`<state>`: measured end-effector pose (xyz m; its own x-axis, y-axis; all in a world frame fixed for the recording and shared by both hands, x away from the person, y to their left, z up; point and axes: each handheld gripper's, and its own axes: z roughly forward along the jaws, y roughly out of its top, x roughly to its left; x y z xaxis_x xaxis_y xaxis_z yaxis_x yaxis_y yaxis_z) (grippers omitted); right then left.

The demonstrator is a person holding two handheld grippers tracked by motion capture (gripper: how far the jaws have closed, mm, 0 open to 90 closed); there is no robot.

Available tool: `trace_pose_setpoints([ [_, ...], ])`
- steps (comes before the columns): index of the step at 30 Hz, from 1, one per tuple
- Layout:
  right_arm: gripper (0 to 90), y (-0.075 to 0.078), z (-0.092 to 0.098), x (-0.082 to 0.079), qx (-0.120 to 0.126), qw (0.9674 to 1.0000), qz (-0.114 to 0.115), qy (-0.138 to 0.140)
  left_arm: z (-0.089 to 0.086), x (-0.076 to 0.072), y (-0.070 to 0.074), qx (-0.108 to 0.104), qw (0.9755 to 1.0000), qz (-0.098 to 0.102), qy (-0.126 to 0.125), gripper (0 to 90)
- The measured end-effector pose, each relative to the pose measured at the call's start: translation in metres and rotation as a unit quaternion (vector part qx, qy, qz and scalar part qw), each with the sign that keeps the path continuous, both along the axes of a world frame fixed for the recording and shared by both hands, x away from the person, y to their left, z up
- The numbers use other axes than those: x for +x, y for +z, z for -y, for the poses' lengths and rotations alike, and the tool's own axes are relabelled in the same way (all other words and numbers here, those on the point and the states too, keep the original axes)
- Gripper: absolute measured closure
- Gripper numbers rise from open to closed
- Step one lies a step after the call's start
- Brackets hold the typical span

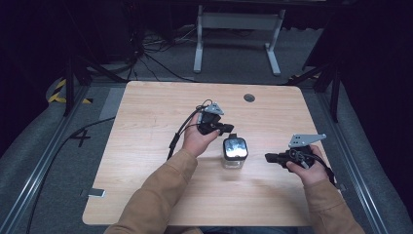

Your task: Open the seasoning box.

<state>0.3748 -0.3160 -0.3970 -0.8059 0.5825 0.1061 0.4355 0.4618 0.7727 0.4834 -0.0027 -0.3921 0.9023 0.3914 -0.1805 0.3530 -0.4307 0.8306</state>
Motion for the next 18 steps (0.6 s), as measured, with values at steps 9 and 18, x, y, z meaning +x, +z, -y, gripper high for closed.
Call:
trace_pose_setpoints([
  [9, 89.8, -0.0009, -0.0024, 0.0001, -0.002, 1.0000, 0.000, 0.001, 0.0003, -0.0017, -0.0027, 0.018, 0.9997, -0.015, -0.006, 90.0],
  [18, 89.8, -0.0012, -0.0009, 0.0002, -0.002, 1.0000, -0.002, 0.002, 0.0055, -0.0020, -0.0002, 0.021, 0.9997, -0.014, -0.007, 90.0],
])
